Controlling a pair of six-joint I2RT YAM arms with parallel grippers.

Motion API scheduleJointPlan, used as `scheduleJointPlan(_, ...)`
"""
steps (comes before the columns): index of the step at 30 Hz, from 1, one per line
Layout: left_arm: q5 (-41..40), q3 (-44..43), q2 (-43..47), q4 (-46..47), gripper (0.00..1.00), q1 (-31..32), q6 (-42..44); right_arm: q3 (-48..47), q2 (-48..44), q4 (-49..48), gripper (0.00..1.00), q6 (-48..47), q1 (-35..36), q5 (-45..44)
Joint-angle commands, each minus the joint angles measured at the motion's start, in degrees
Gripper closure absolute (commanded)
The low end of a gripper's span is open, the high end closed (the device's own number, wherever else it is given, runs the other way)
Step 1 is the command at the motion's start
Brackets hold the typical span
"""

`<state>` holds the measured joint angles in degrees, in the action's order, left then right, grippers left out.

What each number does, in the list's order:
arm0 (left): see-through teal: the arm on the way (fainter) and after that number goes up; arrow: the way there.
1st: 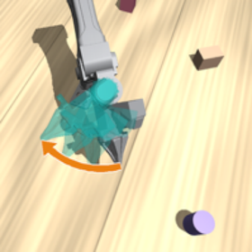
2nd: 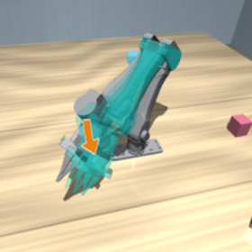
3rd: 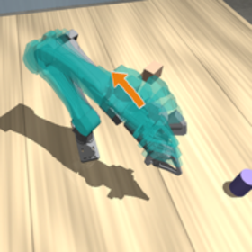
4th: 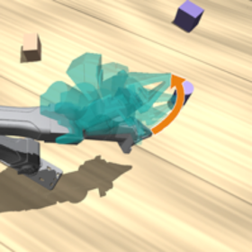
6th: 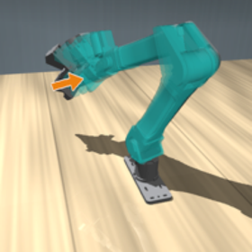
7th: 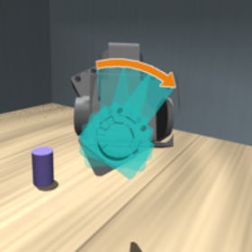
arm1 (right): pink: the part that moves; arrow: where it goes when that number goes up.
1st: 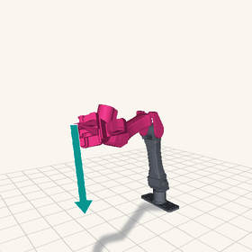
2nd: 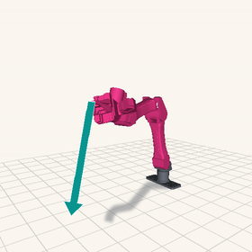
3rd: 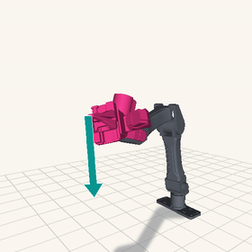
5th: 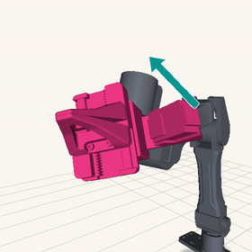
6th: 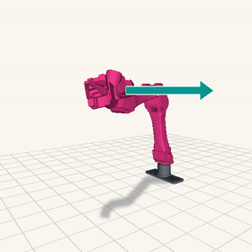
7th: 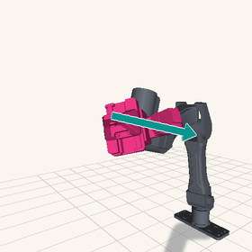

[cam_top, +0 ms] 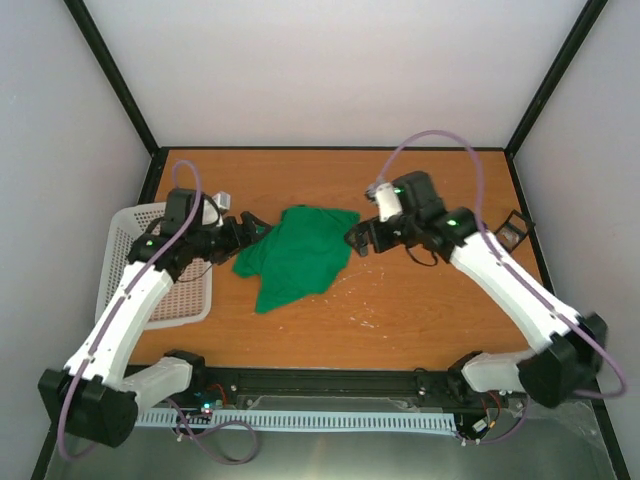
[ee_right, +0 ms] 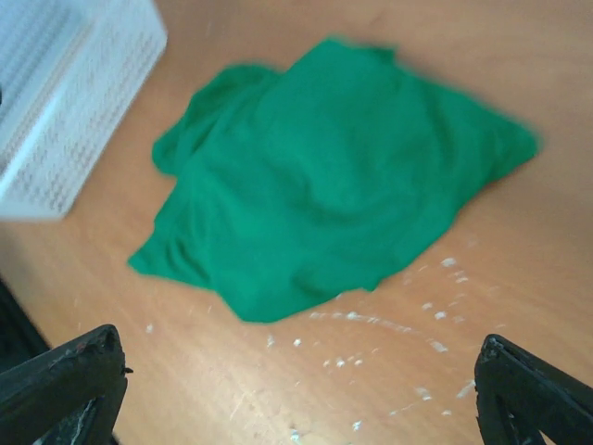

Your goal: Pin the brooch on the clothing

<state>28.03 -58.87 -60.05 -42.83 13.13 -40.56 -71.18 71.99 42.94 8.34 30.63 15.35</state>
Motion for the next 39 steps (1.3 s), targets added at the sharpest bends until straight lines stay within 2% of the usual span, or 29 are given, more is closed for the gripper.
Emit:
scheduleJointPlan(1, -3.8, 2.42, -6.46, 1.21, 0.05, -0.12, -1.44, -0.78, 11.41, 1.21, 0.0, -2.86, 4.4, 8.22)
scheduleJointPlan(5, -5.49, 2.71, -9.53, 2.62, 0.06, -0.13, -0.9, -1.62, 21.0, -1.96, 0.03, 1.62, 5.48, 13.94)
scheduleJointPlan(7, -4.4, 4.26, -10.72, 6.21, 0.05, -0.13, 0.23, -2.77, 24.17, -3.02, 0.05, 3.7, 5.82, 15.58)
scheduleJointPlan(9, -2.62, 4.08, -14.08, 6.63, 0.07, -0.29, 1.86, -3.71, 25.61, -3.83, 0.05, 6.02, 5.61, 15.18)
scheduleJointPlan(13, -4.02, 2.89, -21.12, 3.84, 0.14, -0.29, 3.5, -7.29, 27.45, -2.32, 0.05, 8.21, 3.51, 11.14)
scheduleJointPlan(17, -0.91, 6.28, -23.81, 7.25, 0.19, -0.29, 3.12, -15.24, 31.98, 0.7, 0.08, 8.91, 1.89, 5.39)
scheduleJointPlan(22, 2.83, 12.21, -23.58, 12.5, 0.21, -0.25, 1.58, -27.91, 41.8, 1.43, 0.2, 8.63, 1.88, 6.35)
scheduleJointPlan(26, 7.24, 15.71, -25.18, 17.28, 0.25, -0.21, 0.86, -39.16, 51.12, 3.29, 0.2, 6.37, 2.1, 4.6)
scheduleJointPlan(30, 2.15, 14.6, -26.82, 15.62, 0.2, -0.16, 2.29, -51.3, 60.12, 6.82, 0.15, 2.55, 2.93, 2.48)
scheduleJointPlan(33, 0.68, 14.59, -27.59, 16.28, 0.18, -0.2, 2.61, -58.66, 65.3, 8.99, 0.17, 0.04, 3.66, 0.53)
scheduleJointPlan(35, 2.89, 15.63, -28.63, 19.21, 0.2, -0.21, 1.97, -62.0, 67.98, 10.6, 0.22, -0.61, 4.2, -0.96)
scheduleJointPlan(37, 5.09, 16.66, -30.33, 22.24, 0.22, -0.16, 1.3, -61.9, 68.73, 10.41, 0.22, -0.86, 4.73, -2.14)
scheduleJointPlan(39, 6.38, 16.79, -32.3, 23.64, 0.3, -0.2, 1.04, -61.76, 69.59, 10.33, 0.22, -0.87, 5.08, -1.66)
